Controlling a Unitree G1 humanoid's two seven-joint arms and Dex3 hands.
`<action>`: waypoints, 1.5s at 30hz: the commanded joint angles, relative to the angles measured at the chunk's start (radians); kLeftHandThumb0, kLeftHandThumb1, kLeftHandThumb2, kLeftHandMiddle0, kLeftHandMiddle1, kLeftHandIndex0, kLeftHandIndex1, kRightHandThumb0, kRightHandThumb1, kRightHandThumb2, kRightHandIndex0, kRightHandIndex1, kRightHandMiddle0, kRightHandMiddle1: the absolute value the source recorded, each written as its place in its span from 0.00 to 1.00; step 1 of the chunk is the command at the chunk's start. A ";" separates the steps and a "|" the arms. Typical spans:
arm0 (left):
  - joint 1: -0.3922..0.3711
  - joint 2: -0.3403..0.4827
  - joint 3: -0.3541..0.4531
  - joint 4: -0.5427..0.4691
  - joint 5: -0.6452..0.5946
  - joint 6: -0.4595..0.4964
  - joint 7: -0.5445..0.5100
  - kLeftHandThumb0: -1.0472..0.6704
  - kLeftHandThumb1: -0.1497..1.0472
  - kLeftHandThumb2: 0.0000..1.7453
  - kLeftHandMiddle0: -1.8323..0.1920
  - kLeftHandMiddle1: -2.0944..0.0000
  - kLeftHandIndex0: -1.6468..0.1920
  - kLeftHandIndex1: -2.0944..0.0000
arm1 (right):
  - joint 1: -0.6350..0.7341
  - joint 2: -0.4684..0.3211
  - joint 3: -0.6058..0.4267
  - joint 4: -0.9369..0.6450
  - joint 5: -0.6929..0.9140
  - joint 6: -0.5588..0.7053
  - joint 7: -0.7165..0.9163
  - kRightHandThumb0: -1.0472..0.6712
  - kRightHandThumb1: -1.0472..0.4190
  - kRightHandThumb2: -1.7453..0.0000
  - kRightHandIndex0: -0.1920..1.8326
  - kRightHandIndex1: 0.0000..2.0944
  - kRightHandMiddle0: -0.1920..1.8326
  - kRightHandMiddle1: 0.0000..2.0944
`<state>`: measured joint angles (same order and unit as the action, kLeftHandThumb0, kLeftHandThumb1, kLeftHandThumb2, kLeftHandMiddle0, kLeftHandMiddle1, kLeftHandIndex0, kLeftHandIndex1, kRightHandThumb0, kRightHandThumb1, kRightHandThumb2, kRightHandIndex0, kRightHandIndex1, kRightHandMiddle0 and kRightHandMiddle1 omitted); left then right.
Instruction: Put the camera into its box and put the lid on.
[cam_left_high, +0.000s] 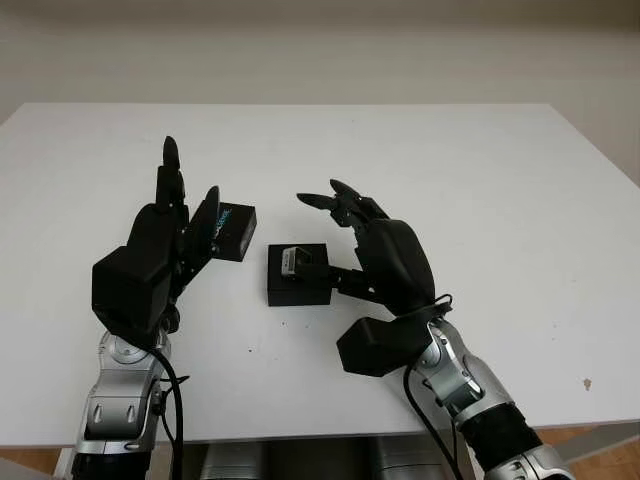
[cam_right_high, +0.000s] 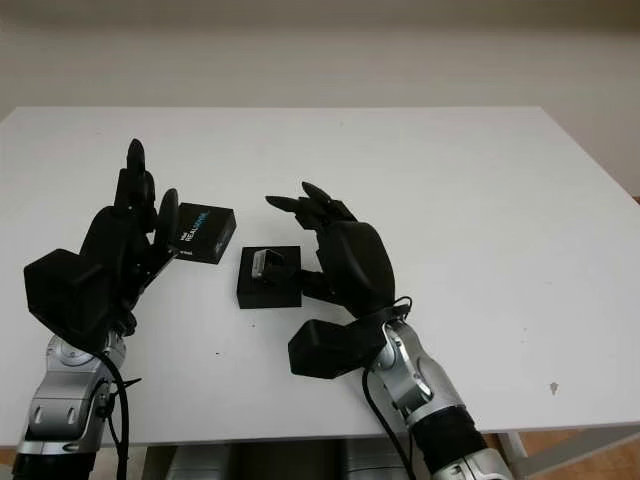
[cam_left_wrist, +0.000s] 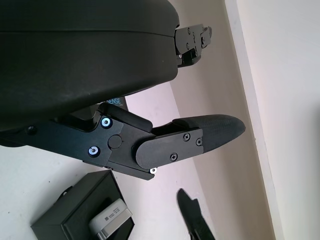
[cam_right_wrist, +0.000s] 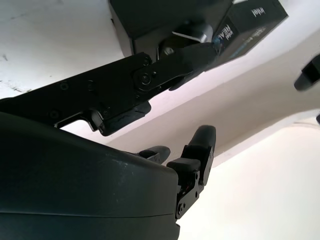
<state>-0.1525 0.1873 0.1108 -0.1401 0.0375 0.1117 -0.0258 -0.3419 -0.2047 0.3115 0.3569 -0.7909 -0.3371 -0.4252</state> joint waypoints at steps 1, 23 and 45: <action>-0.010 0.001 0.000 0.005 -0.001 -0.016 -0.002 0.22 1.00 0.37 1.00 1.00 1.00 1.00 | 0.001 -0.012 0.016 -0.024 -0.021 0.017 -0.011 0.21 0.09 0.97 0.27 0.10 0.21 0.40; -0.005 -0.001 0.000 0.004 -0.007 -0.022 -0.005 0.24 1.00 0.36 1.00 1.00 1.00 1.00 | -0.034 0.004 0.097 0.042 -0.071 0.121 -0.102 0.19 0.06 0.97 0.28 0.09 0.21 0.48; 0.004 -0.010 0.002 -0.019 -0.008 0.006 0.003 0.23 1.00 0.35 1.00 1.00 1.00 1.00 | -0.064 -0.003 0.154 0.107 -0.110 0.144 -0.160 0.20 0.05 0.97 0.30 0.12 0.25 0.53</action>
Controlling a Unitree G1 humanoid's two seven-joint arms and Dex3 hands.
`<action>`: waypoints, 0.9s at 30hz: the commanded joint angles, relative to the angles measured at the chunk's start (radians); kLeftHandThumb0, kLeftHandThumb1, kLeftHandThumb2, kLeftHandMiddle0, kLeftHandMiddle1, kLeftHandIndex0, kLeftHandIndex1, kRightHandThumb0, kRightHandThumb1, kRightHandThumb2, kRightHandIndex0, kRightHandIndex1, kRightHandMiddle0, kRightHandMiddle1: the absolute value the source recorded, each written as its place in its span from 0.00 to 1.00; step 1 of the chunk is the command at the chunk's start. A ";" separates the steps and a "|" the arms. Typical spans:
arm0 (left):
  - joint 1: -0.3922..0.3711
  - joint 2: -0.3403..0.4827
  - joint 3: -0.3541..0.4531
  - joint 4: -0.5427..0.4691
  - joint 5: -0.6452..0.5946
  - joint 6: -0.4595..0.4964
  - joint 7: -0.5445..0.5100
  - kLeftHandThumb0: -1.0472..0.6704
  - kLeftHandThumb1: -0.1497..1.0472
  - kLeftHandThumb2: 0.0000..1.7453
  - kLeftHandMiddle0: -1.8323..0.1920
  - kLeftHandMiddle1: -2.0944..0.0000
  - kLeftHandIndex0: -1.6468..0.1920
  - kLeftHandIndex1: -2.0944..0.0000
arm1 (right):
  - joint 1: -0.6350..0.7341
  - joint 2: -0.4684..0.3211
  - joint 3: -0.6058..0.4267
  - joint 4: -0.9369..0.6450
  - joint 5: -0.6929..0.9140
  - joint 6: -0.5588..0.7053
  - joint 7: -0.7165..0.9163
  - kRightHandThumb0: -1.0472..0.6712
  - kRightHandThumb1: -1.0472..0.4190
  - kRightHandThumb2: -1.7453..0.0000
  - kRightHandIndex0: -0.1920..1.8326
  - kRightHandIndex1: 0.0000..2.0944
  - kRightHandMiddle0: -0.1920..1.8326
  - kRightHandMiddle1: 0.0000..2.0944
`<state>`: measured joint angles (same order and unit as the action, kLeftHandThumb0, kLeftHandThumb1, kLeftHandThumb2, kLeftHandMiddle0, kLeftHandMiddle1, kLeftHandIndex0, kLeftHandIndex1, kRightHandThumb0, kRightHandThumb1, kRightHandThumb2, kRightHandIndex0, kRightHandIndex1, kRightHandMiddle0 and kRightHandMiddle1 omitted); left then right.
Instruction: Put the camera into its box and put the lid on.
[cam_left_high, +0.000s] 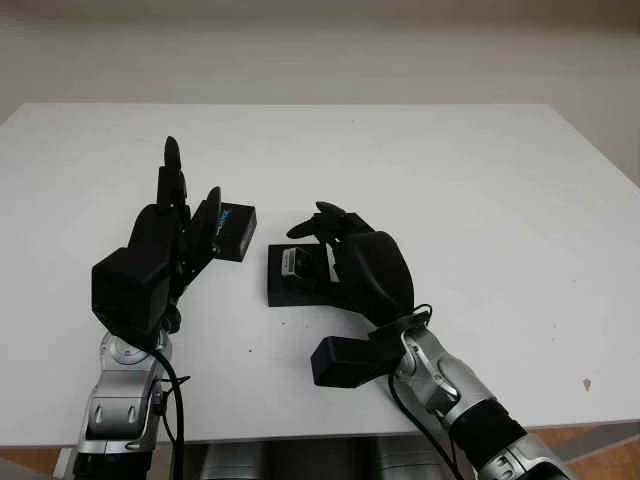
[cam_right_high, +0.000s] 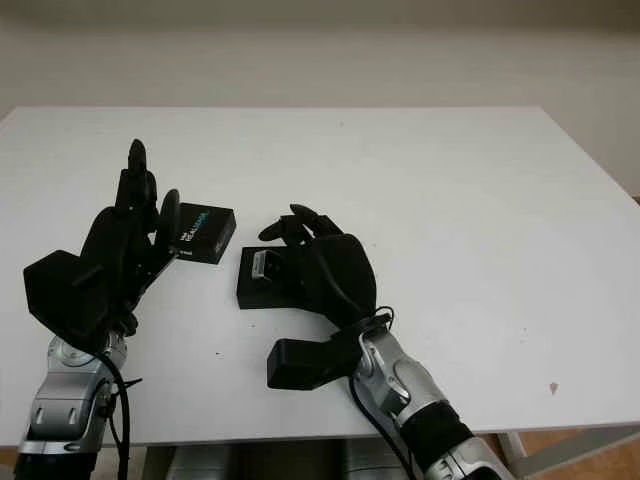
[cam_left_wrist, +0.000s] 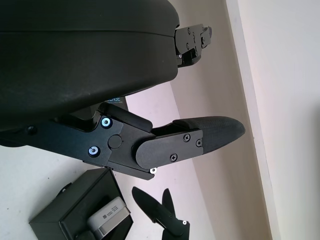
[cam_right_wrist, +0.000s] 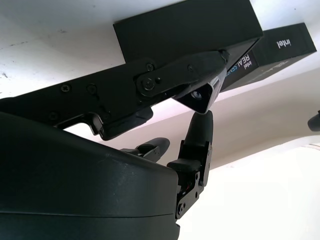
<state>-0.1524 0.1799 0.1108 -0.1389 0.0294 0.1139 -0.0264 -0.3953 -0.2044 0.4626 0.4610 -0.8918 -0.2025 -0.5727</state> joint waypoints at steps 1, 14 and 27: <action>0.006 -0.003 0.002 -0.020 0.000 0.002 0.004 0.23 1.00 0.35 1.00 1.00 1.00 1.00 | -0.011 -0.003 0.005 0.005 -0.012 0.014 -0.017 0.20 0.05 0.97 0.31 0.12 0.25 0.53; 0.007 0.006 0.006 -0.025 0.001 0.011 0.006 0.20 1.00 0.34 1.00 1.00 1.00 1.00 | -0.008 -0.008 0.029 -0.027 -0.082 0.130 -0.012 0.23 0.02 0.97 0.32 0.18 0.31 0.55; 0.010 0.010 0.004 -0.033 0.006 0.016 0.002 0.18 1.00 0.35 1.00 1.00 1.00 1.00 | 0.004 -0.026 0.056 -0.077 -0.121 0.231 0.098 0.25 0.02 0.97 0.34 0.24 0.39 0.55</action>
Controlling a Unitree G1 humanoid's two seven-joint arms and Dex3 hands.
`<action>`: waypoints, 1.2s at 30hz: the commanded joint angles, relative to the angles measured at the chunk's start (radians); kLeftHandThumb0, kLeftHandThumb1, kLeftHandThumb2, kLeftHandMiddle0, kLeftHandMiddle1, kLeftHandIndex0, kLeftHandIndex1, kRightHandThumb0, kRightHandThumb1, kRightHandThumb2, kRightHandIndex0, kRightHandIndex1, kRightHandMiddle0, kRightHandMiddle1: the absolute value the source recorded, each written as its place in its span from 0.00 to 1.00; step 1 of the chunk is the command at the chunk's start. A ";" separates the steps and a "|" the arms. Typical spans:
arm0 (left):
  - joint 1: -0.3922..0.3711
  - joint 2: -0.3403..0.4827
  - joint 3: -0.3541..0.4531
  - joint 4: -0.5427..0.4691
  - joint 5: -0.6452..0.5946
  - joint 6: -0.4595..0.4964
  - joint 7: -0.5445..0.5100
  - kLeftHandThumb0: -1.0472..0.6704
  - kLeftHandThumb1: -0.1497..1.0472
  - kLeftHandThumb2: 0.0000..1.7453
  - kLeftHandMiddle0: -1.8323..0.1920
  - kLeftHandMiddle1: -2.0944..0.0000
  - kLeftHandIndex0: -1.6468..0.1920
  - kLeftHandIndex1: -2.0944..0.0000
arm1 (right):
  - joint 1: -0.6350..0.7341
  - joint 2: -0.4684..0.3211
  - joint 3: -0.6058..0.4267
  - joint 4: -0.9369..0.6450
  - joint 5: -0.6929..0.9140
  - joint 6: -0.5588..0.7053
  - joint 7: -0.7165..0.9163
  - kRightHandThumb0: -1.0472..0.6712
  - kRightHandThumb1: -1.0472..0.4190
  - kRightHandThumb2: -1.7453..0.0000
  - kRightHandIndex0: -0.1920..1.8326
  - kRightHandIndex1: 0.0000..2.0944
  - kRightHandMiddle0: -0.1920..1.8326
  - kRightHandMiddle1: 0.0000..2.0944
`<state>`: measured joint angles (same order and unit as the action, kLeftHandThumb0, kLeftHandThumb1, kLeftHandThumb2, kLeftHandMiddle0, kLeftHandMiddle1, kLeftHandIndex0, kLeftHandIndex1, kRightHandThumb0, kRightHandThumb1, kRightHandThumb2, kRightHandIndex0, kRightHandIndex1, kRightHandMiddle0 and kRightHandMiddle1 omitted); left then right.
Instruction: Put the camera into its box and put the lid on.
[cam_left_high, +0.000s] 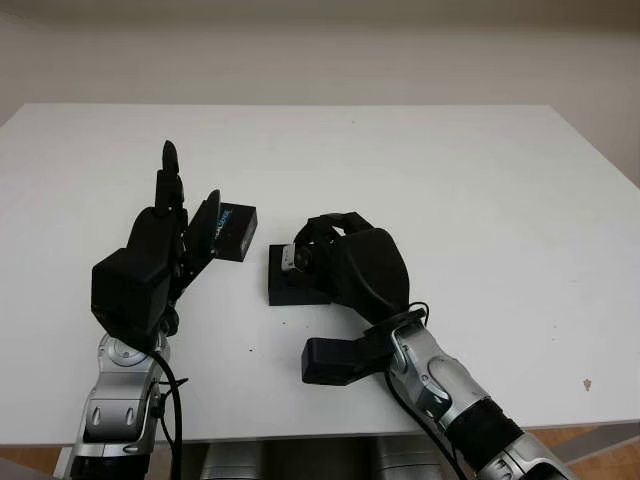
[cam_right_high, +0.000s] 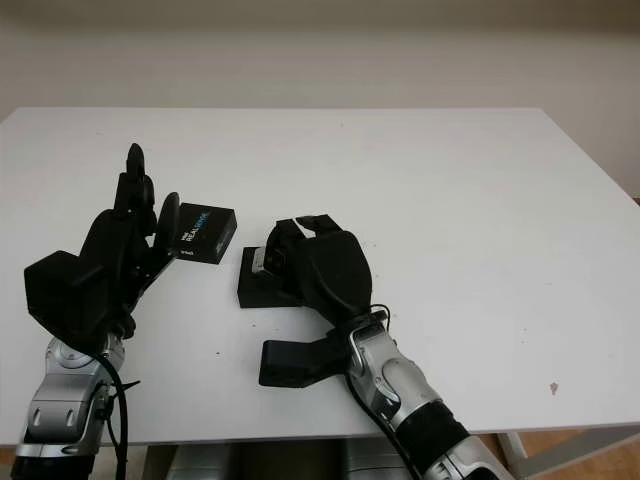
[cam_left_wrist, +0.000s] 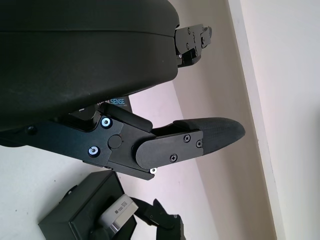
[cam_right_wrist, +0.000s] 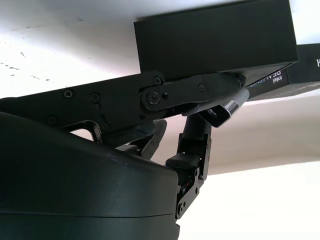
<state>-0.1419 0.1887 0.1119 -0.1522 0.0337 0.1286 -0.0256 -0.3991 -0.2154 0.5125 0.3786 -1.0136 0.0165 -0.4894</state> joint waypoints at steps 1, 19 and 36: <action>-0.001 0.002 0.001 -0.021 0.006 0.006 0.004 0.17 1.00 0.35 1.00 1.00 1.00 1.00 | 0.010 -0.015 0.005 0.003 0.005 0.009 0.018 0.26 0.01 0.96 0.34 0.24 0.40 0.56; -0.013 -0.018 -0.007 0.005 0.004 -0.026 0.007 0.21 1.00 0.34 1.00 1.00 1.00 1.00 | -0.031 -0.086 -0.062 -0.055 0.111 -0.206 -0.025 0.33 0.00 0.91 0.26 0.35 0.30 0.85; -0.026 -0.037 -0.019 0.027 -0.002 -0.063 0.009 0.22 1.00 0.34 1.00 1.00 1.00 1.00 | -0.059 -0.103 -0.126 -0.152 0.144 -0.275 0.047 0.34 0.00 0.95 0.27 0.30 0.32 0.70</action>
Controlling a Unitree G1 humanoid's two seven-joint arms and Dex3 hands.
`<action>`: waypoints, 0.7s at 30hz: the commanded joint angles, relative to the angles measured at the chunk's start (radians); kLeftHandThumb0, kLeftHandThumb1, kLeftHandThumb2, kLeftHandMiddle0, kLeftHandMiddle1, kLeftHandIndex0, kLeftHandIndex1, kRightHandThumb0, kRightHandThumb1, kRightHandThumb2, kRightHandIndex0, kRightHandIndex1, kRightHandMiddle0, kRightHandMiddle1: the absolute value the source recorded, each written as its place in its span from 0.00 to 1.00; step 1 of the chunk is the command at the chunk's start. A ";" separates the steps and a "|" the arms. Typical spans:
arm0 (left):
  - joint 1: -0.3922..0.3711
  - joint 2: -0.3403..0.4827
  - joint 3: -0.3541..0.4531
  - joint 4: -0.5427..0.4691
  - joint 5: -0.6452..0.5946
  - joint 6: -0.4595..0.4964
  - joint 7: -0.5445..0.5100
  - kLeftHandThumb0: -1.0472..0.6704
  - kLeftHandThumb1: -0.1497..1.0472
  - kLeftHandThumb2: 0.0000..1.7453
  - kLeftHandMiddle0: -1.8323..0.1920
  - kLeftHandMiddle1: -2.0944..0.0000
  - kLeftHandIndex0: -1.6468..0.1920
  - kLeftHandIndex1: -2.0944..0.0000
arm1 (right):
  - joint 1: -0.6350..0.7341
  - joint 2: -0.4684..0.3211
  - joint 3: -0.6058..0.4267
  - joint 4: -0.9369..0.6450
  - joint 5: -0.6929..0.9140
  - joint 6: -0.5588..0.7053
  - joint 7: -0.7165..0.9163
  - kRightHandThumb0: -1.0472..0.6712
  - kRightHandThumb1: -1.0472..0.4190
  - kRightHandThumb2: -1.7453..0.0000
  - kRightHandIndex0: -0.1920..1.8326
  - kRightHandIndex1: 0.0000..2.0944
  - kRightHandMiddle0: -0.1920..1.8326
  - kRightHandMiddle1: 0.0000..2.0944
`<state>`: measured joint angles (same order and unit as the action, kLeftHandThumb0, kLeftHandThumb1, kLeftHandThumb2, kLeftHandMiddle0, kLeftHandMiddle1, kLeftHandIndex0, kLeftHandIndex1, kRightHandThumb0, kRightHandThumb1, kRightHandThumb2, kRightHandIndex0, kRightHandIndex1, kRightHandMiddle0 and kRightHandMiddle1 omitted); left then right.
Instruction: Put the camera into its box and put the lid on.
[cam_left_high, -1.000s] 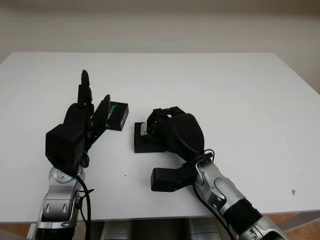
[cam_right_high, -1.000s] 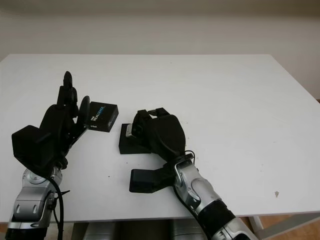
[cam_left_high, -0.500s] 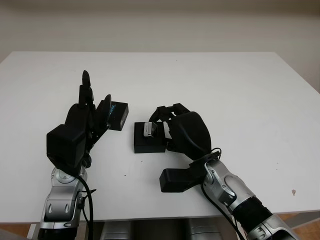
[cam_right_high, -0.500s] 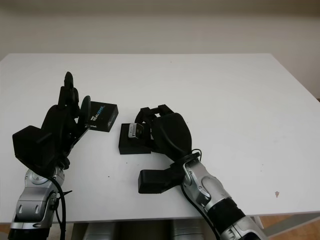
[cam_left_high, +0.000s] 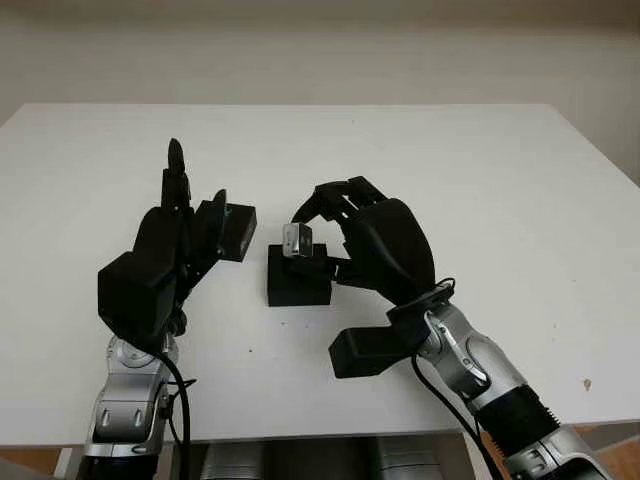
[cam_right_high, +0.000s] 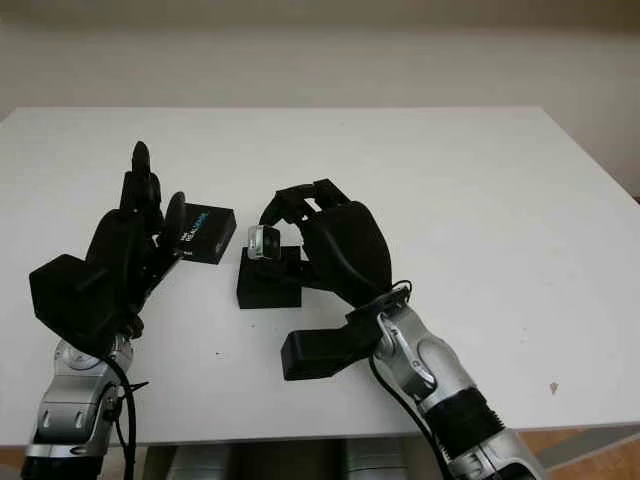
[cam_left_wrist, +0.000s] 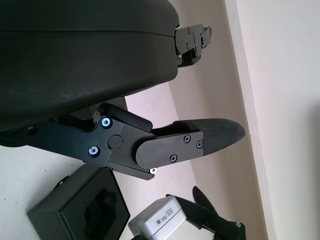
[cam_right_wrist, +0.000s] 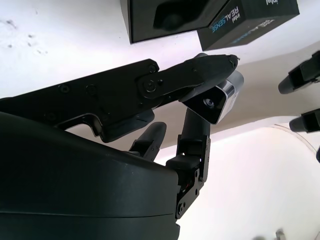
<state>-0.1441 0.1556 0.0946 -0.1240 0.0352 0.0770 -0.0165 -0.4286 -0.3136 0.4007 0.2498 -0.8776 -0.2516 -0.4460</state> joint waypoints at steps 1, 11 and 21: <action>-0.025 -0.006 -0.003 -0.002 -0.003 -0.007 0.003 0.22 1.00 0.34 1.00 1.00 1.00 1.00 | -0.035 -0.006 -0.014 -0.026 0.005 -0.001 0.013 0.33 0.00 0.95 0.27 0.30 0.33 0.70; -0.025 -0.017 -0.011 0.003 0.008 -0.013 0.014 0.21 1.00 0.34 1.00 1.00 1.00 1.00 | -0.061 0.001 0.002 -0.089 -0.064 0.160 0.227 0.34 0.00 0.89 0.31 0.27 0.34 0.84; -0.024 -0.025 -0.013 0.009 0.005 -0.009 0.020 0.20 1.00 0.33 1.00 1.00 1.00 1.00 | -0.064 0.007 0.044 -0.172 -0.164 0.331 0.433 0.35 0.00 0.89 0.36 0.22 0.30 0.87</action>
<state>-0.1503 0.1359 0.0852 -0.1154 0.0381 0.0744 0.0002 -0.4747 -0.3086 0.4372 0.1111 -1.0281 0.0618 -0.0340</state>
